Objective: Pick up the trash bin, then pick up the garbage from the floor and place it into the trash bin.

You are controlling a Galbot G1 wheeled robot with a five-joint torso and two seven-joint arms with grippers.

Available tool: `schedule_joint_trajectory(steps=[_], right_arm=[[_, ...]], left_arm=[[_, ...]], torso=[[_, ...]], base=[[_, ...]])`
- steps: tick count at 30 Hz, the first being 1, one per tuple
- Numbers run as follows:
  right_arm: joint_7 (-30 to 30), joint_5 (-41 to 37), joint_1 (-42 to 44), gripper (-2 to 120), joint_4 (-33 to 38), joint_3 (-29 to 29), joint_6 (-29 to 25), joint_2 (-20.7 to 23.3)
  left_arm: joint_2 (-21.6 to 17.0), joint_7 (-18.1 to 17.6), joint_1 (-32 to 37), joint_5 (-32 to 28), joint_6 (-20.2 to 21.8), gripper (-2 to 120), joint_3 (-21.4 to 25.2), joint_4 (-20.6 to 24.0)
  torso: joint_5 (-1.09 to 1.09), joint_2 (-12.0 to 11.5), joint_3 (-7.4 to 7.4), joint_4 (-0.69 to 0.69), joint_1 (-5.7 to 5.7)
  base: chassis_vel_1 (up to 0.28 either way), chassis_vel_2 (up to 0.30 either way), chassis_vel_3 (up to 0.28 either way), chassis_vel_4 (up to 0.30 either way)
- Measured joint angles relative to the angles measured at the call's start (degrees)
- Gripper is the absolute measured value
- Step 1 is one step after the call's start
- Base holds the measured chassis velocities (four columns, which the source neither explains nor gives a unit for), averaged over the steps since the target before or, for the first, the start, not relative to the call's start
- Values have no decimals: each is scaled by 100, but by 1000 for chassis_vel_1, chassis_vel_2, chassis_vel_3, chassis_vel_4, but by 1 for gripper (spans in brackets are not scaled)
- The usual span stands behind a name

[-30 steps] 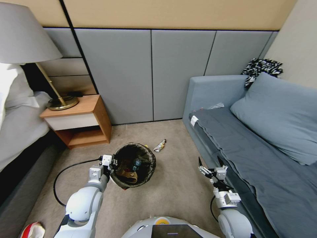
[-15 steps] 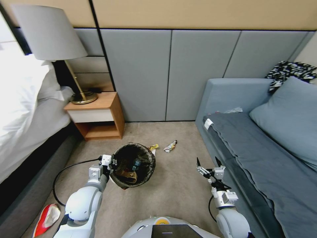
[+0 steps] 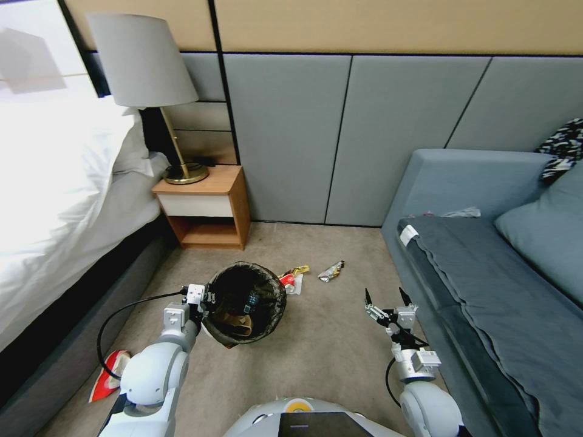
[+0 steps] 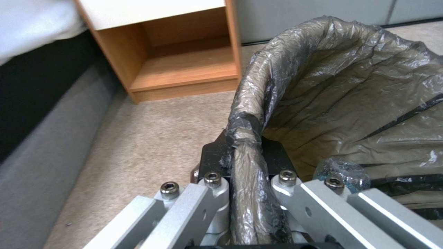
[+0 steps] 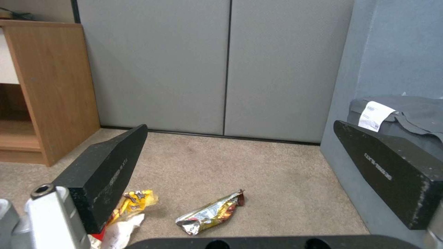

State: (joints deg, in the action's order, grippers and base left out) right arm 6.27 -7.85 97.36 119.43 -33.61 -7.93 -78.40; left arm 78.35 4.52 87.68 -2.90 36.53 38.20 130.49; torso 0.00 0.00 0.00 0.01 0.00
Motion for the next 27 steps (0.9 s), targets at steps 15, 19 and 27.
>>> schedule_joint_trajectory(steps=[15, 19, 27], right_arm=[[90, 80, 183, 100, -20, -85, 69, -94], [89, 84, 218, 100, -23, -102, 50, -117], [80, 92, 236, 100, -45, -106, 9, -136]], left_arm=[[62, -1, 7, 2, -22, 4, 4, -32], [74, -2, 14, 8, -25, 4, 6, -32], [73, -2, 34, 27, -29, 4, 25, -6]], torso=[[0, 0, 0, -1, 0], [0, 0, 0, -1, 0], [1, 0, 0, 0, 0]], base=[[0, 0, 0, 0], [-28, 23, 17, -29], [-136, 154, 139, -134]])
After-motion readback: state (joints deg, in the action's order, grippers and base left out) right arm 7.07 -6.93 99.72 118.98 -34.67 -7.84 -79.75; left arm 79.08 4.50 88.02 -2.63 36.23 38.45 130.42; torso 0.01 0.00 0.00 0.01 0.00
